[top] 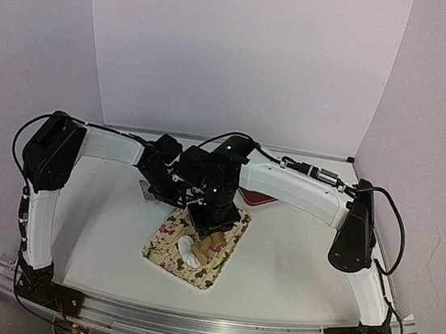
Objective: Roll out the dumpling wrappers from the dough
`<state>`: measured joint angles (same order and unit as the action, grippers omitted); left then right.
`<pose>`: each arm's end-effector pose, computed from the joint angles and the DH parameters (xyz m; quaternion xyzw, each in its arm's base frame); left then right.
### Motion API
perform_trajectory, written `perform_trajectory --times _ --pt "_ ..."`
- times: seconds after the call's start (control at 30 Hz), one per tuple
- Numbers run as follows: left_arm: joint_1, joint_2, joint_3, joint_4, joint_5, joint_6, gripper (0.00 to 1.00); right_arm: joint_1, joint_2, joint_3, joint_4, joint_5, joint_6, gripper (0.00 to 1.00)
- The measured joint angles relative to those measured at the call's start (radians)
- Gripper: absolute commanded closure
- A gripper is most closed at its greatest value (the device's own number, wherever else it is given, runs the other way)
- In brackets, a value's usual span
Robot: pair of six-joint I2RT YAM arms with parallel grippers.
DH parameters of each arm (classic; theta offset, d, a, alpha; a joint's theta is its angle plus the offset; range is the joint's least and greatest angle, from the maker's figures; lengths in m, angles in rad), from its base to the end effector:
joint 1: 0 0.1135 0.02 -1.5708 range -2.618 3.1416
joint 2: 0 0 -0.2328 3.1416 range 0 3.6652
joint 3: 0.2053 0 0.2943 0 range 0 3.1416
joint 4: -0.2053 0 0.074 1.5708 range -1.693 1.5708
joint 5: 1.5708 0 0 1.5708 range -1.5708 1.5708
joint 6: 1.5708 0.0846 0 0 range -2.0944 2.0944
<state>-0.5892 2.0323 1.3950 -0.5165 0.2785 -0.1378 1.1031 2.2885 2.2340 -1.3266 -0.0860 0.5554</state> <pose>0.3644 -0.2715 0.0567 0.2448 0.9379 -0.1998 0.1433 0.2162 0.4441 0.1776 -0.2729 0.9564 0.0987 0.0324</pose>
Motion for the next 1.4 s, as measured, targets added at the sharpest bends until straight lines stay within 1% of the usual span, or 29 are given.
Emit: perform_trajectory --times 0.13,0.3,0.43,0.57,0.63,0.83,0.9,1.0,1.03,1.23,1.4 --pt "0.0 -0.113 -0.093 -0.015 0.002 -0.035 0.59 -0.008 -0.018 -0.035 0.022 -0.011 0.009 1.0" --pt "-0.001 -0.254 -0.255 -0.019 0.036 -0.087 0.57 -0.023 -0.059 -0.109 0.068 -0.033 0.023 1.0" --pt "-0.001 -0.289 -0.341 -0.025 0.078 -0.115 0.56 -0.036 -0.081 -0.149 0.096 -0.062 0.026 1.0" --pt "-0.002 -0.29 -0.37 -0.025 0.106 -0.125 0.56 -0.047 -0.09 -0.169 0.11 -0.084 0.026 1.0" --pt "-0.002 -0.29 -0.372 -0.025 0.109 -0.124 0.59 -0.05 -0.091 -0.17 0.111 -0.089 0.026 1.0" --pt "-0.008 -0.261 -0.372 -0.024 0.112 -0.11 0.76 -0.053 -0.09 -0.167 0.11 -0.095 0.026 1.0" --pt "-0.014 -0.24 -0.372 -0.024 0.113 -0.097 0.83 -0.053 -0.088 -0.164 0.108 -0.095 0.027 1.0" --pt "-0.025 -0.22 -0.364 -0.025 0.111 -0.095 0.97 -0.054 -0.082 -0.154 0.101 -0.097 0.029 1.0" --pt "-0.029 -0.213 -0.359 -0.027 0.101 -0.088 0.99 -0.054 -0.08 -0.151 0.099 -0.097 0.029 1.0" --pt "-0.033 -0.196 -0.329 -0.064 0.071 -0.075 1.0 -0.068 -0.081 -0.16 0.101 -0.111 0.037 1.0" --pt "-0.038 -0.197 -0.329 -0.066 0.054 -0.075 1.0 -0.092 -0.107 -0.216 0.135 -0.143 0.044 1.0"
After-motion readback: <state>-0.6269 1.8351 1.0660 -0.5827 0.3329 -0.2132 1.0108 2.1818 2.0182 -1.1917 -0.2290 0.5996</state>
